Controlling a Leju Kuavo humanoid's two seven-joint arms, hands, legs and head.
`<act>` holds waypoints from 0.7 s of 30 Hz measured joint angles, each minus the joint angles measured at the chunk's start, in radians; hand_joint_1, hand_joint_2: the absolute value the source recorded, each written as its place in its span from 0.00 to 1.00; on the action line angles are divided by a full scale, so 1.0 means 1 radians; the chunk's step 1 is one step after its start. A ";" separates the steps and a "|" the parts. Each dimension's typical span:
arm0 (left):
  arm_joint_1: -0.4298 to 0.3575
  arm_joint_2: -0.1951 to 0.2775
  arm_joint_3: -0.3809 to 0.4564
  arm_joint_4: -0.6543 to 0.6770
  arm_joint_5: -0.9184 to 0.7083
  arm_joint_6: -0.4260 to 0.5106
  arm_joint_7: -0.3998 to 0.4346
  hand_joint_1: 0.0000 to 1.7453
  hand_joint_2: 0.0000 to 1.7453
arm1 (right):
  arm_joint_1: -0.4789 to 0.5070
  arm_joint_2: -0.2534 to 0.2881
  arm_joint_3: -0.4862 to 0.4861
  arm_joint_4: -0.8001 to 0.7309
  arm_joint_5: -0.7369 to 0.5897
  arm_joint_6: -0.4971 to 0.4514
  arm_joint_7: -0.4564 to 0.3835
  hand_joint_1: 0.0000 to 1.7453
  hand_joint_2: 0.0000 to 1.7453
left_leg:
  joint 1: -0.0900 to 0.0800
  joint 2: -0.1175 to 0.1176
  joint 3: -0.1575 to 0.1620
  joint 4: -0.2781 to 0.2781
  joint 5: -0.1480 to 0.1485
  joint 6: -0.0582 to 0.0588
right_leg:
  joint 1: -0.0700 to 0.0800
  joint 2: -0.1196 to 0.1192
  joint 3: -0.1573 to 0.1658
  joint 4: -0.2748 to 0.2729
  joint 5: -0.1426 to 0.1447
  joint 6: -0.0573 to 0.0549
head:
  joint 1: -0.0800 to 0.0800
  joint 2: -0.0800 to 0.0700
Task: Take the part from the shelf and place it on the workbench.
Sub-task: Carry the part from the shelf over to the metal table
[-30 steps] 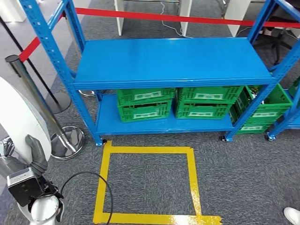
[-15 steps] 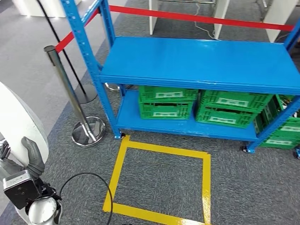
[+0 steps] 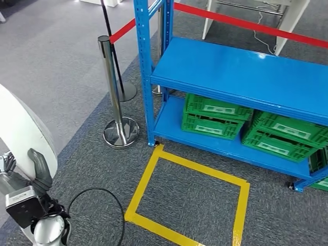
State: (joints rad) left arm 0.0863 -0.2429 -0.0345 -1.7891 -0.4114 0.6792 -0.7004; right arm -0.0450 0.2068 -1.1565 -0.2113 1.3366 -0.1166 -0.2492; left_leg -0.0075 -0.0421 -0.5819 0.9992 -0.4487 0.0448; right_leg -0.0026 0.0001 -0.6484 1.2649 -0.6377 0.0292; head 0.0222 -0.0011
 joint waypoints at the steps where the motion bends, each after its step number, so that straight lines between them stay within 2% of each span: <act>1: 0.002 0.007 -0.008 0.000 0.011 0.000 0.000 1.00 1.00 | 0.000 0.000 0.000 0.000 -0.001 0.001 -0.002 0.00 1.00 | 0.000 -0.015 0.000 0.001 0.001 -0.001 | 0.000 0.007 0.025 -0.055 0.038 -0.003 | 0.000 0.000; 3: 0.003 0.021 -0.026 0.000 0.030 0.000 0.000 1.00 1.00 | 0.000 -0.001 -0.001 0.000 -0.002 0.003 -0.006 0.00 1.00 | -0.001 -0.043 -0.002 0.006 0.003 -0.005 | -0.004 0.049 0.089 -0.198 0.100 -0.010 | 0.000 0.000; 4: 0.003 0.029 -0.037 0.000 0.037 0.000 0.000 1.00 1.00 | -0.001 -0.001 -0.002 0.000 -0.002 0.004 -0.007 0.00 1.00 | -0.001 -0.055 -0.005 0.008 0.004 -0.009 | -0.006 0.067 0.111 -0.244 0.113 -0.012 | 0.000 0.000; 5: 0.004 0.037 -0.047 -0.001 0.044 0.000 0.000 1.00 1.00 | -0.002 -0.002 -0.002 0.000 -0.002 0.006 -0.008 0.00 1.00 | -0.001 -0.066 -0.009 0.009 0.006 -0.015 | -0.007 0.079 0.123 -0.266 0.114 -0.013 | 0.000 0.000; 7: 0.008 0.054 -0.064 -0.002 0.057 0.000 0.000 1.00 1.00 | -0.004 -0.002 -0.003 0.000 -0.002 0.009 -0.010 0.00 1.00 | 0.001 -0.087 -0.016 0.008 0.013 -0.028 | -0.006 0.065 0.129 -0.270 0.117 -0.019 | -0.001 0.000; 8: 0.011 0.062 -0.071 -0.003 0.062 0.000 0.000 1.00 1.00 | -0.005 -0.002 -0.003 0.000 -0.002 0.010 -0.010 0.00 1.00 | 0.001 -0.084 -0.020 0.011 0.012 -0.034 | -0.007 0.053 0.132 -0.273 0.120 -0.024 | -0.001 0.000; 9: 0.013 0.069 -0.076 -0.005 0.064 0.000 0.000 1.00 1.00 | -0.005 -0.002 -0.003 0.000 -0.002 0.011 -0.010 0.00 1.00 | 0.000 -0.063 -0.027 0.026 0.002 -0.039 | -0.009 0.040 0.133 -0.276 0.124 -0.029 | -0.005 0.000; 10: 0.013 0.075 -0.080 -0.006 0.065 0.000 0.000 1.00 1.00 | -0.005 -0.002 -0.003 0.000 -0.002 0.011 -0.011 0.00 1.00 | -0.001 -0.034 -0.041 0.059 -0.021 -0.044 | -0.010 0.026 0.134 -0.279 0.126 -0.033 | -0.008 0.000; 11: 0.013 0.080 -0.085 -0.007 0.066 0.000 0.000 1.00 1.00 | -0.004 -0.002 -0.003 0.000 -0.002 0.012 -0.011 0.00 1.00 | 0.000 0.000 -0.065 0.114 -0.054 -0.049 | -0.010 0.010 0.135 -0.280 0.127 -0.036 | -0.012 0.000; 12: 0.013 0.085 -0.090 -0.008 0.066 0.000 0.000 1.00 1.00 | -0.002 -0.002 -0.004 0.000 -0.001 0.012 -0.011 0.00 1.00 | 0.004 0.021 -0.093 0.181 -0.089 -0.055 | -0.009 -0.005 0.134 -0.280 0.126 -0.038 | -0.015 0.000; 13: 0.013 0.090 -0.094 -0.008 0.065 0.000 0.000 1.00 1.00 | -0.001 -0.002 -0.004 0.000 0.000 0.013 -0.011 0.00 1.00 | 0.008 0.029 -0.120 0.244 -0.116 -0.060 | -0.008 -0.020 0.134 -0.279 0.125 -0.038 | -0.016 0.000; 14: 0.014 0.096 -0.099 -0.008 0.065 0.000 0.000 1.00 1.00 | -0.001 -0.003 -0.004 0.000 0.000 0.014 -0.011 0.00 1.00 | 0.012 0.032 -0.135 0.283 -0.127 -0.063 | -0.008 -0.036 0.133 -0.279 0.124 -0.039 | -0.016 0.000; 15: 0.015 0.101 -0.103 -0.008 0.063 0.000 0.000 1.00 1.00 | -0.001 -0.003 -0.005 0.000 0.001 0.015 -0.011 0.00 1.00 | 0.015 0.035 -0.131 0.281 -0.117 -0.066 | -0.008 -0.050 0.134 -0.279 0.123 -0.038 | -0.016 0.000; 16: 0.015 0.107 -0.108 -0.009 0.062 0.000 0.000 1.00 1.00 | -0.001 -0.003 -0.005 0.000 0.001 0.015 -0.012 0.00 1.00 | 0.017 0.041 -0.106 0.239 -0.090 -0.066 | -0.008 -0.064 0.135 -0.279 0.121 -0.037 | -0.016 0.000; 18: 0.015 0.116 -0.115 -0.010 0.061 0.000 0.000 1.00 1.00 | -0.003 -0.003 -0.005 0.000 0.002 0.016 -0.012 0.00 1.00 | 0.014 0.080 -0.029 0.097 -0.033 -0.062 | -0.005 -0.088 0.141 -0.278 0.116 -0.031 | -0.016 0.000; 19: 0.014 0.118 -0.117 -0.011 0.061 0.000 0.000 1.00 1.00 | -0.004 -0.003 -0.005 0.000 0.002 0.016 -0.012 0.00 1.00 | 0.010 0.097 -0.002 0.045 -0.019 -0.057 | -0.003 -0.098 0.143 -0.278 0.114 -0.026 | -0.016 0.000; 20: 0.014 0.120 -0.119 -0.012 0.060 0.000 0.000 1.00 1.00 | -0.005 -0.003 -0.005 0.000 0.002 0.016 -0.012 0.00 1.00 | 0.006 0.108 0.012 0.016 -0.015 -0.051 | -0.001 -0.107 0.144 -0.277 0.111 -0.022 | -0.016 0.000; 21: 0.014 0.122 -0.120 -0.012 0.060 0.000 0.000 1.00 1.00 | -0.005 -0.003 -0.005 0.000 0.002 0.016 -0.012 0.00 1.00 | 0.002 0.106 0.011 0.010 -0.019 -0.045 | 0.001 -0.117 0.145 -0.278 0.110 -0.017 | -0.015 0.000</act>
State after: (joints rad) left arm 0.1003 -0.1214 -0.1543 -1.8014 -0.3513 0.6792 -0.7004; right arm -0.0503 0.2041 -1.1618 -0.2117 1.3384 -0.1010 -0.2614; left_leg -0.0056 0.0640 -0.5705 1.0095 -0.4678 -0.0007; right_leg -0.0012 -0.1170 -0.5031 0.9871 -0.5277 0.0123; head 0.0069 -0.0011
